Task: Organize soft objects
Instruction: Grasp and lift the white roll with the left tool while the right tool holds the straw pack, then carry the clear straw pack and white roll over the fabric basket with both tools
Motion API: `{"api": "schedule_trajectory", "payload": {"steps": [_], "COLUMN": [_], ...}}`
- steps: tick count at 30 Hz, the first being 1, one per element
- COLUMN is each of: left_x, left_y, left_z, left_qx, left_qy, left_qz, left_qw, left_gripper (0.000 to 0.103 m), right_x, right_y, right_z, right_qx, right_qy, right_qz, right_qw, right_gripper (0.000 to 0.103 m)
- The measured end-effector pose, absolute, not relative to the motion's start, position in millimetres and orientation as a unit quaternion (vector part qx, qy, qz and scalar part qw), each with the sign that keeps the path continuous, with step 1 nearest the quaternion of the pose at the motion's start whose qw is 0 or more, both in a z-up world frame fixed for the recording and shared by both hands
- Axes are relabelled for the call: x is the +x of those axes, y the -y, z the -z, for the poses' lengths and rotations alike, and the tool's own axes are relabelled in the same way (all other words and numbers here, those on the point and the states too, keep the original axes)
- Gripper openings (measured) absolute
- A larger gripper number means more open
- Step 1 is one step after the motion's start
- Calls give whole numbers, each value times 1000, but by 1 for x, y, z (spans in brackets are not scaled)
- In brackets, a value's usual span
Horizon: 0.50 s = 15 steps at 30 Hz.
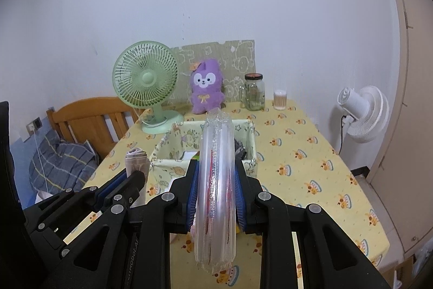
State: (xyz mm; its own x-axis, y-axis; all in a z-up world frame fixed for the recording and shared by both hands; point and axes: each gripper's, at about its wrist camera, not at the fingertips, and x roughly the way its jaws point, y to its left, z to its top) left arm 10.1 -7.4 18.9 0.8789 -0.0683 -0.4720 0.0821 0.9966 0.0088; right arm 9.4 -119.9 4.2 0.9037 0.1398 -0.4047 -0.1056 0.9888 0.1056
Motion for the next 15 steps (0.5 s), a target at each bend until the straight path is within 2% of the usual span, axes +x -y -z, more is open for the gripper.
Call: {"api": "schedule_trajectory", "payload": {"steps": [15], "left_x": [27], "left_y": [11], "left_z": [-33], "left_qx": [16], "left_qy": [-228], "left_qz": [46], "left_qw": [973], "left_gripper": [3], "right_x": [23], "right_y": [125], "right_z": [-19], "right_qx": [44], "right_qy": [-196], "right_qz": [-62], "right_qw": [978], "right_gripper": [28]}}
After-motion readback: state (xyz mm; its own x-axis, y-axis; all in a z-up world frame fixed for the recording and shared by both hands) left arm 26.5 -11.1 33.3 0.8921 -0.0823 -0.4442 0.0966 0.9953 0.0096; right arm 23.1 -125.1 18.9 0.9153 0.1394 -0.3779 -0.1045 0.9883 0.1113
